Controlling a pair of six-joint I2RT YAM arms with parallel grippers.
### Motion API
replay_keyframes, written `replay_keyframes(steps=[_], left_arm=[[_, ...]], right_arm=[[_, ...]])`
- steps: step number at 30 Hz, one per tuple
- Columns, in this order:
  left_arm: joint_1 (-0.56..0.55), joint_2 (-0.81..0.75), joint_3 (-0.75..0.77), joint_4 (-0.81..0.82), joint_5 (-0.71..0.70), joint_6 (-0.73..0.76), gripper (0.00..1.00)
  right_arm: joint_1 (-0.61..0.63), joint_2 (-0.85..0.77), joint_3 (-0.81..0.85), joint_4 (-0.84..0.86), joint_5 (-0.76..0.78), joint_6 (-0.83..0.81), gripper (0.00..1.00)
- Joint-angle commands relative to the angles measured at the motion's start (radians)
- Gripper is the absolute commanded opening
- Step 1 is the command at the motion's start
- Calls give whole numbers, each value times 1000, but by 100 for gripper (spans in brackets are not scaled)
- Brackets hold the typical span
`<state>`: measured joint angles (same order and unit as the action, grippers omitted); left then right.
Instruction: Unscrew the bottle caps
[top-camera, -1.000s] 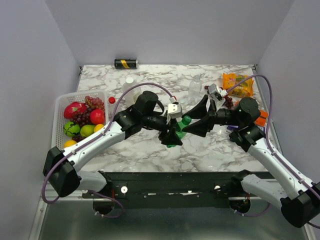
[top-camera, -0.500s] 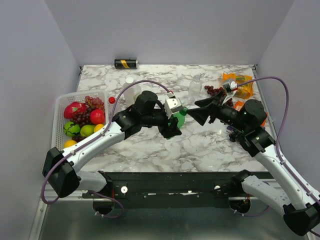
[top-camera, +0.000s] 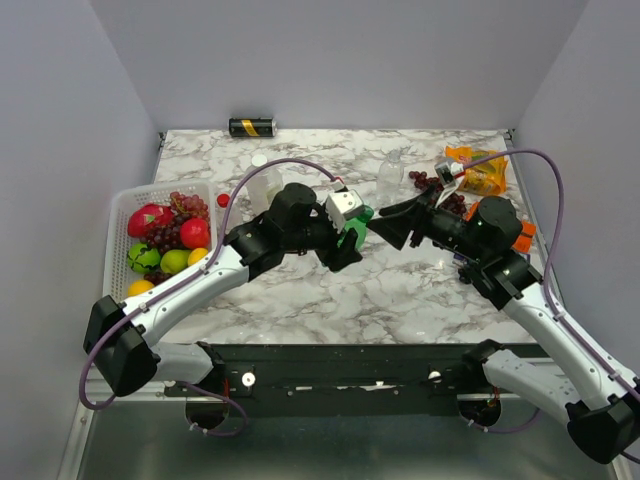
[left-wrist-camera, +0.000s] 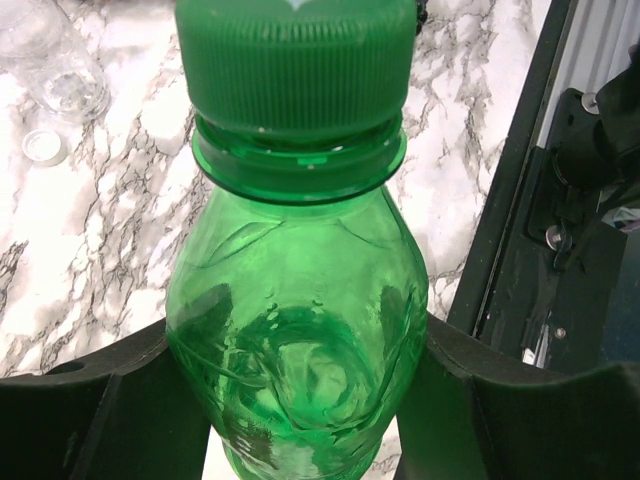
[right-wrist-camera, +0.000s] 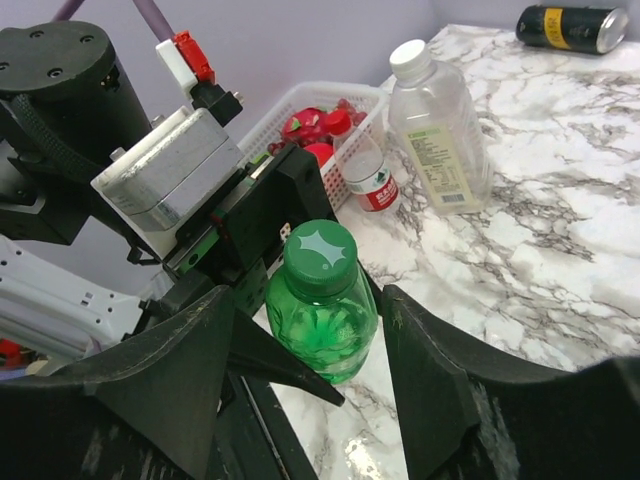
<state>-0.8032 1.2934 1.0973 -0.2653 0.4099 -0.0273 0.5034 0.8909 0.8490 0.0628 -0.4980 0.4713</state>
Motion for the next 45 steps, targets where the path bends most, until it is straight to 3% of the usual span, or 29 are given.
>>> replay_keyframes(steps=[1,22,30,32,36,42,45], left_arm=[[-13,-22,3,14,-45,4,22],[-57,17,16,-20,-71,21,22],[-57,15,12,-14,1,53,22],[-56,17,12,-12,65,66,22],[-56,12,13,-8,243,93,22],[-50,-6,24,-18,562,135,21],[-50,-5,32,-34,618,148,22]], right_arm=[[24,29,1,46,-30,21,68],[72,80,33,71,-11,12,64],[72,65,18,63,62,-8,38],[70,60,18,66,53,-36,36],[48,62,12,135,-86,-77,33],[-6,59,-11,267,-512,-118,33],[-8,52,-25,314,-660,-126,34]])
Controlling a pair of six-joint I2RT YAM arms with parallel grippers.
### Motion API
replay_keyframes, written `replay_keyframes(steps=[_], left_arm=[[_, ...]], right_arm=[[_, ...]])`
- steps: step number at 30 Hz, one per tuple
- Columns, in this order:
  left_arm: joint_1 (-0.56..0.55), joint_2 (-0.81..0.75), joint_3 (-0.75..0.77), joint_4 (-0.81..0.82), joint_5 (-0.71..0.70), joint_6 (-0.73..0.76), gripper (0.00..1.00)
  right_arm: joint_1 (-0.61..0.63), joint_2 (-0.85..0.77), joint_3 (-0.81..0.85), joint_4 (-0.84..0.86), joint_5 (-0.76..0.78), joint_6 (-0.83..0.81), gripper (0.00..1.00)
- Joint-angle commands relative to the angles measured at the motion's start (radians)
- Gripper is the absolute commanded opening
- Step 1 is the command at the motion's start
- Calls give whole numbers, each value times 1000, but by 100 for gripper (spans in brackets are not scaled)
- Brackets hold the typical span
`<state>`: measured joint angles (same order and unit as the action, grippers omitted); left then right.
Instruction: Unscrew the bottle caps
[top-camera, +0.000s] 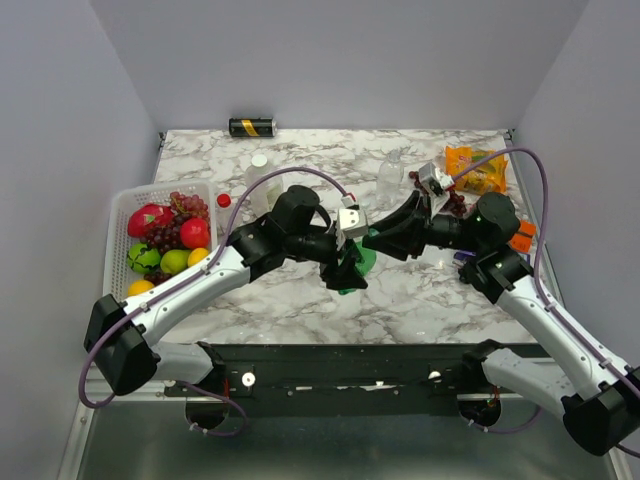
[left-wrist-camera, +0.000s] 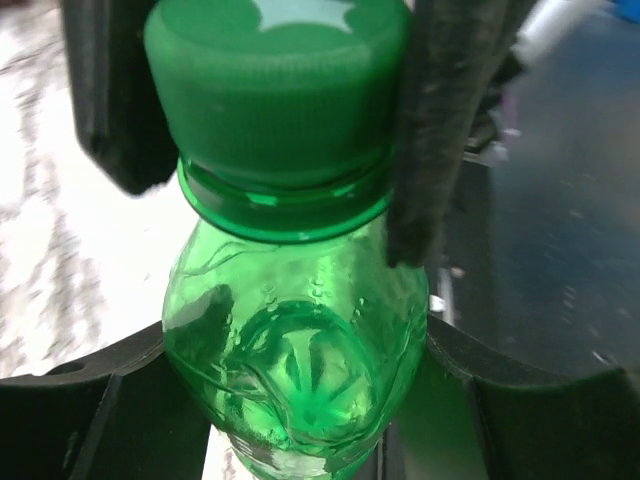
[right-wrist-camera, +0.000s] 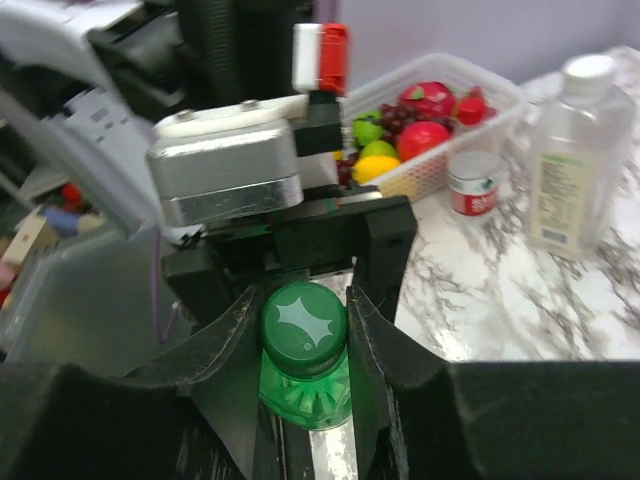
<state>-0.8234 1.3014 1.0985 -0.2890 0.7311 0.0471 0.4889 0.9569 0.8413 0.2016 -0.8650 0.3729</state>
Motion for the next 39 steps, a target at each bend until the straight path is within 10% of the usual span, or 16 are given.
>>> replay_keyframes(steps=[1,22,27,31,39], left_arm=[[-28,-14,31,-10,312,76,22],[-31,-1,15,30,370,51,18],[-31,-16,-9,77,282,20,18],[-31,-17,-15,88,173,7,18],[-31,-56,-41,119,-62,-32,18]], right_arm=[[7,-21,-19,179,-311,-26,35],[-95,-18,93,206,-370,-17,42],[-95,-14,47,243,-345,17,57],[-96,-30,36,182,-246,8,77],[-102,-107,61,-98,171,9,82]])
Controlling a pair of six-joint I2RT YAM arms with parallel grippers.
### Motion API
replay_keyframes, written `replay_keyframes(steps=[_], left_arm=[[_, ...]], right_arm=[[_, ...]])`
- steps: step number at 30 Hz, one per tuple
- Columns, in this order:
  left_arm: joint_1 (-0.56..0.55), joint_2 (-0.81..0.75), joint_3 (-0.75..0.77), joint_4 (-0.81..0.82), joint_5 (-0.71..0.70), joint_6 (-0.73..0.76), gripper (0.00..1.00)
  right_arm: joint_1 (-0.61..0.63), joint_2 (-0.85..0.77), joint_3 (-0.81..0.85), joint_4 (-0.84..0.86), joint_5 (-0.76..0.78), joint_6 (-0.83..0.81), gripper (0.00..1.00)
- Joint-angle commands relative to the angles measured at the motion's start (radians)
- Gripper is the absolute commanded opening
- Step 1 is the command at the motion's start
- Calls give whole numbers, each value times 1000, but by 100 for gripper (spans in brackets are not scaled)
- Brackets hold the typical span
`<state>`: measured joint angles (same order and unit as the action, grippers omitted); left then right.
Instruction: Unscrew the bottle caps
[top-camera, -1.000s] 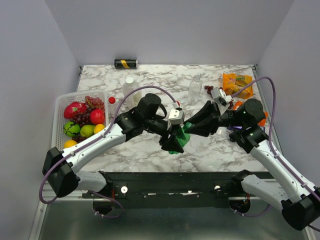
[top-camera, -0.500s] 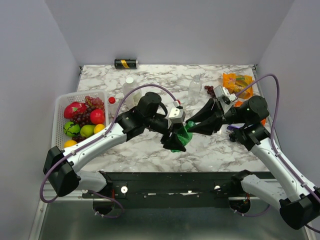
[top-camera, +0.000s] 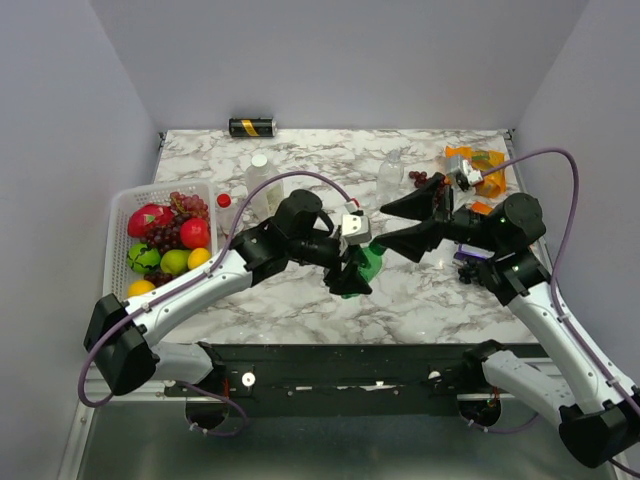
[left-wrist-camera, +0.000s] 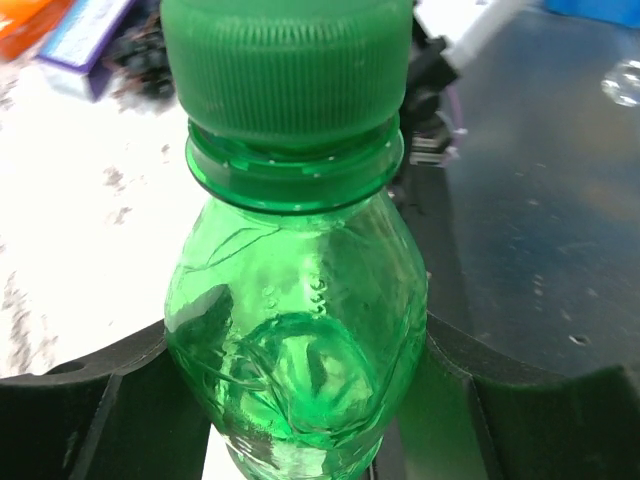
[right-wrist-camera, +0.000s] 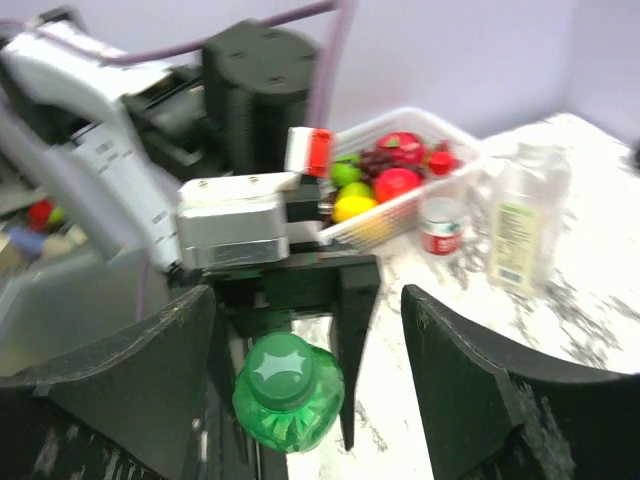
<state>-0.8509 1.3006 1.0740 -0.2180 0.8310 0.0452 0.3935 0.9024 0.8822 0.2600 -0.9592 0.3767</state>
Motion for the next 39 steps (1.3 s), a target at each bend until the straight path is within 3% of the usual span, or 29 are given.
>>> replay_keyframes(steps=[1,4,11,28,39], left_arm=[[-4,-60,-19,48,-247,-34,18],[-4,-67,-14,28,-393,-39,18],[-4,-58,-14,20,-520,-77,18],[-5,-34,-3,3,-520,-74,18],[-4,-6,10,-17,-504,-68,18]], right_arm=[[-7,-84,17,-181,317,5,82],[-7,-147,-15,-238,456,24,79],[-2,-139,-92,-160,381,137,66],[105,-13,-77,-82,401,151,64],[134,29,-29,-131,461,90,64]])
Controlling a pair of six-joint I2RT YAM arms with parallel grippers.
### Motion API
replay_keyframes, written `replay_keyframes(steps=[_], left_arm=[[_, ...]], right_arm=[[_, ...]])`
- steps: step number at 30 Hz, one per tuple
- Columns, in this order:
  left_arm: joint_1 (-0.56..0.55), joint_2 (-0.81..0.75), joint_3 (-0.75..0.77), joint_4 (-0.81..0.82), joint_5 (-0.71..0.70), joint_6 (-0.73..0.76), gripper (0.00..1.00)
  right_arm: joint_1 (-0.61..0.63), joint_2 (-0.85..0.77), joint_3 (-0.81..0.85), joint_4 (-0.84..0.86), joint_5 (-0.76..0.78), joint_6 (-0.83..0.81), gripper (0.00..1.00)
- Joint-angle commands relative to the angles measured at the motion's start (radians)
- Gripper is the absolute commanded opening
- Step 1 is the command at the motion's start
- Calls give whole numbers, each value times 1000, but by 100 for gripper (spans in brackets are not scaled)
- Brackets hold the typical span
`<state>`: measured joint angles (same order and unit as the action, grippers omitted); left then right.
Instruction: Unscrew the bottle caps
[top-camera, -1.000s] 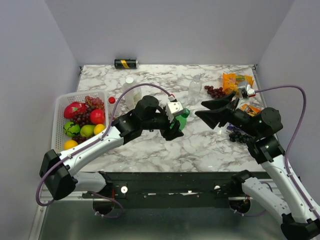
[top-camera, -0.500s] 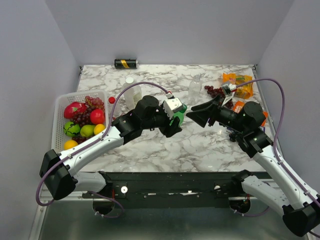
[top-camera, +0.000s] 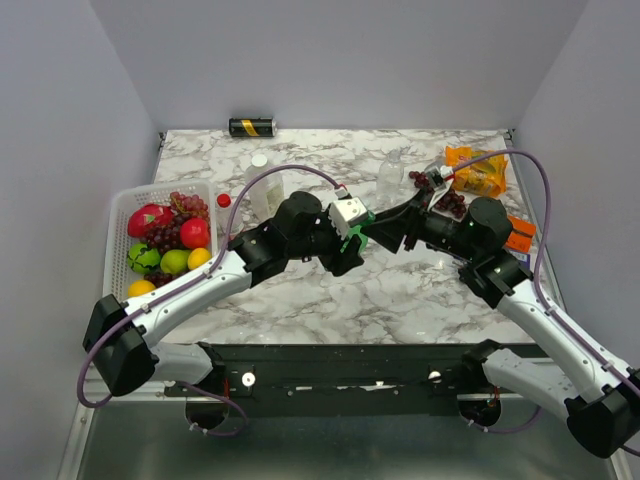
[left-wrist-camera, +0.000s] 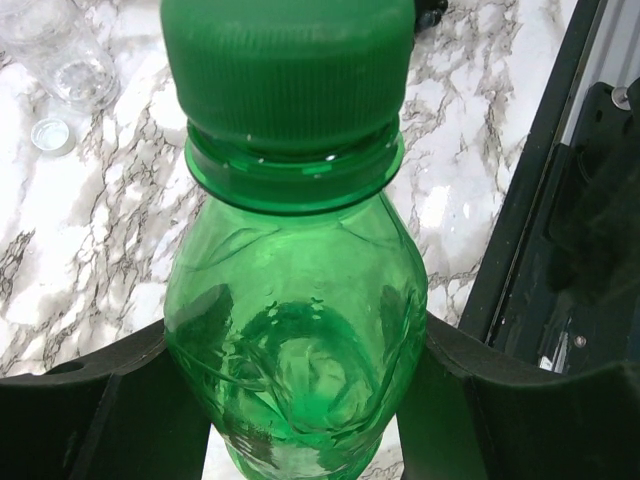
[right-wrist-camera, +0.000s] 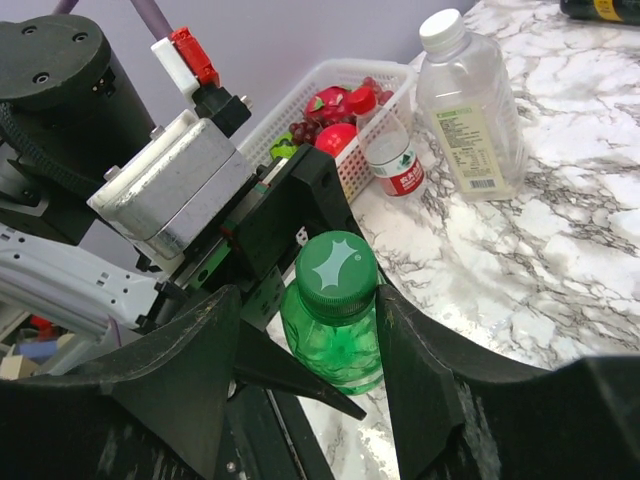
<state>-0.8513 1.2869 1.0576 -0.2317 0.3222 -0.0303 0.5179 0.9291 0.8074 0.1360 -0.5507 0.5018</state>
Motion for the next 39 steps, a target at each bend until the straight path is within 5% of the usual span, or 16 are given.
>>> replay_keyframes(steps=[1,29,39], left_arm=[[-3,8,27,-3,6,9,18],[-5,8,33,-9,17,15,18],[-3,-9,25,0,41,18,18]], right_arm=[[10,4,49,-10,55,-40,64],[50,86,75,66,-40,-36,62],[56,90,59,53,21,-52,37]])
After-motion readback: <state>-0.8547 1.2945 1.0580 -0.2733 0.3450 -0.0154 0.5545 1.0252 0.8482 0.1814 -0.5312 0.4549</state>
